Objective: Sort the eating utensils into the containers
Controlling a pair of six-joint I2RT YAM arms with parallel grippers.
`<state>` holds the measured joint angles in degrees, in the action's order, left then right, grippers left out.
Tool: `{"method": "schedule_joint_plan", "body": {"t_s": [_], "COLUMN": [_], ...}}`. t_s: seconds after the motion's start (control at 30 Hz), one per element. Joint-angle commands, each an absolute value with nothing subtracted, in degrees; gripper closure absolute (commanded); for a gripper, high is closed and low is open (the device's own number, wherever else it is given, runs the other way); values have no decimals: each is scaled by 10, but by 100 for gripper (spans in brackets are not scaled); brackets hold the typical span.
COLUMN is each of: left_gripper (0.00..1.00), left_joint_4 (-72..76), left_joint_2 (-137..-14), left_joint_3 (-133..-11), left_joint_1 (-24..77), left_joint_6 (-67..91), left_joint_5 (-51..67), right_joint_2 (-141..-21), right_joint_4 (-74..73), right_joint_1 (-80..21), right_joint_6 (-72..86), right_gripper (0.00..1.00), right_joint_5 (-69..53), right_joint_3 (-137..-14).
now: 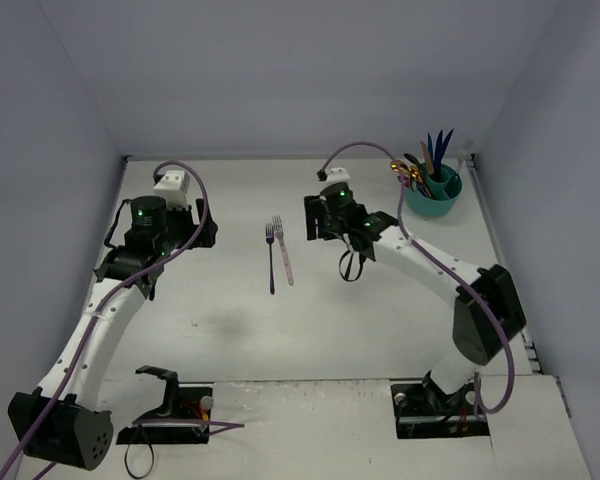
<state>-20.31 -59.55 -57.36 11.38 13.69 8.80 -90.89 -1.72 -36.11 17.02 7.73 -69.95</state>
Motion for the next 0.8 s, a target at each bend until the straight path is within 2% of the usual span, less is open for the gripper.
{"method": "schedule_joint_plan", "body": {"t_s": [0.0, 0.3, 0.77], "left_gripper": [28, 28, 28], "left_joint_4": [-163, -170, -183], "left_joint_2": [-574, -581, -596], "left_joint_3": [-578, -580, -587], "left_joint_1": [110, 110, 110], "left_joint_6": [129, 128, 132], "left_joint_5": [65, 65, 65], "right_joint_2": [-966, -1087, -1201], "right_joint_4": [-84, -115, -114], "right_joint_1": [-404, -437, -452], "right_joint_6": [233, 255, 246], "right_gripper": [40, 42, 47], "right_joint_5": [103, 81, 82], "right_joint_3": [-756, -820, -912]}}
